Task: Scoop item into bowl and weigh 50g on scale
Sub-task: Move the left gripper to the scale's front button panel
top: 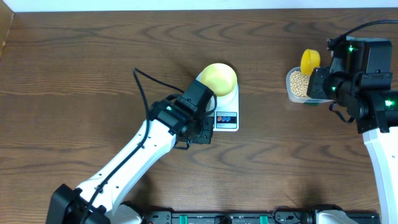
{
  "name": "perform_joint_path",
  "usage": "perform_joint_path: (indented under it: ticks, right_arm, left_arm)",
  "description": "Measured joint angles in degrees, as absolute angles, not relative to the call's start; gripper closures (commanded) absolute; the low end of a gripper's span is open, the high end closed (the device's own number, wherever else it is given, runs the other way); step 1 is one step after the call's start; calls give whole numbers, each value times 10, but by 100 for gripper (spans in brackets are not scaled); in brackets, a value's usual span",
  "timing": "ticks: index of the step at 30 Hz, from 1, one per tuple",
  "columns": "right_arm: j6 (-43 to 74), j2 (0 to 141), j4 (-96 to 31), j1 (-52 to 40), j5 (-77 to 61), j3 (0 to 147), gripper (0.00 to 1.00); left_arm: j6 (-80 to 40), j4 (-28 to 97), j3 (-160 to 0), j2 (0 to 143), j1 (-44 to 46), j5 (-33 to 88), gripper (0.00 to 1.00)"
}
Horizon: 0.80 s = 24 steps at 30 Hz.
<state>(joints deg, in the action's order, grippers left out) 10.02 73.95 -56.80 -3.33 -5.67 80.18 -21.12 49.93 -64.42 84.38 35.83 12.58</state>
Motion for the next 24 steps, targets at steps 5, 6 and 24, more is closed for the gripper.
perform_joint_path:
  ticks: [5,6,24]
  right_arm:
    - [100,740,-583,-33,-65,802,99]
    - [100,740,-583,-33,-65,802,99]
    - [100,740,-571,-33,-49,802,99]
  left_arm:
    - [-212,500,-644,844,374,137,93]
    - [-212,501,-644,844,376,137,93]
    - [-225,435,-644,862,392,134,93]
